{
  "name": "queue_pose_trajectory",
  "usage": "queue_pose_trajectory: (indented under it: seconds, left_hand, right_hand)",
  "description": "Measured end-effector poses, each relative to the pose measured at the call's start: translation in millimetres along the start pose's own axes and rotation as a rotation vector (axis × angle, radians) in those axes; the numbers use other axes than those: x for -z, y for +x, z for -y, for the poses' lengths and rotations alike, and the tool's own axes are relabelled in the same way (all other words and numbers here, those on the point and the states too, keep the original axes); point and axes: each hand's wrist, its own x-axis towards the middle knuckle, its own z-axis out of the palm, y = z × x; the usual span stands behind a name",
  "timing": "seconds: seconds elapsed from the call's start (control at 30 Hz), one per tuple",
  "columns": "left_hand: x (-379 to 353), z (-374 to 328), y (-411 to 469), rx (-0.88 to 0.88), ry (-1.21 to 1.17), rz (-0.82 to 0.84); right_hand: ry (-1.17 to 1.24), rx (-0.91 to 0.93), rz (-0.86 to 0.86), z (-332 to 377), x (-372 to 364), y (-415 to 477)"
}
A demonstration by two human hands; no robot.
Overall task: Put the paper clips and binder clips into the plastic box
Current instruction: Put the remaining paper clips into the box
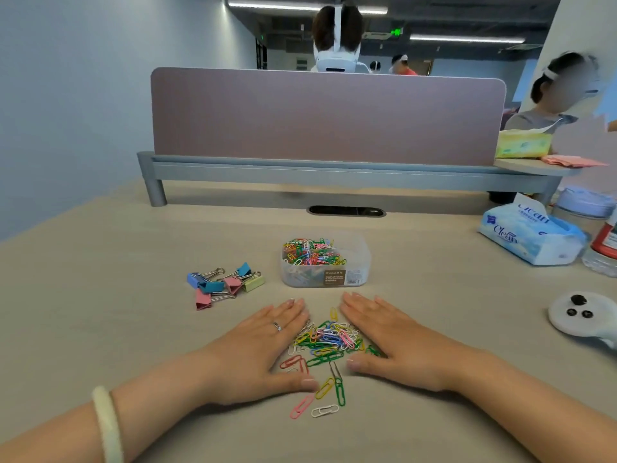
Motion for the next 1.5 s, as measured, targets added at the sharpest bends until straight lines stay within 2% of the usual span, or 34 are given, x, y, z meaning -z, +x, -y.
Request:
queue_pose_trajectory:
  seconds: [0.1, 0.2, 0.27, 0.53, 0.77, 0.83, 0.93, 1.03, 1.27, 1.5]
  left_hand:
    - [-2, -12, 13, -0.033, -0.018, -0.046]
    - [9, -10, 9, -0.044, -0.245, -0.074]
    - [18, 1, -3, -0.045, -0.345, -0.123]
    - [19, 19, -9, -0.037, -0.352, -0.200]
    - [13, 1, 0, -0.080, -0.481, -0.269]
    - [15, -1, -8, -0.055, -0.435, -0.217]
    - [12, -11, -19, -0.034, -0.199, -0.083]
    - [5, -22, -14, -0.027, -0.123, -0.135]
    - [-2, -12, 13, 0.023, -0.086, -0.249]
    - [4, -6, 24, -0.086, -0.304, -0.291]
  right_hand:
    - [0.071, 0.010, -0.023, 9, 0, 4]
    - [0.244, -0.053, -0.069, -1, 11, -5]
    - [0.220, -0.076, -0.099, -16, 17, -15]
    - [0.162, -0.063, -0.087, -30, 21, -20]
    - [0.366, -0.021, -0.300, -1, 3, 1]
    - [0.332, -0.053, -0.261, 0, 5, -3]
    - [0.196, -0.070, -0.134, -1, 7, -14]
    - [0.138, -0.072, -0.068, 3, 4, -14]
    - [0.136, -0.042, -0.188, 5, -6, 0]
    - [0.224, 0.027, -0.316, 7, -5, 11]
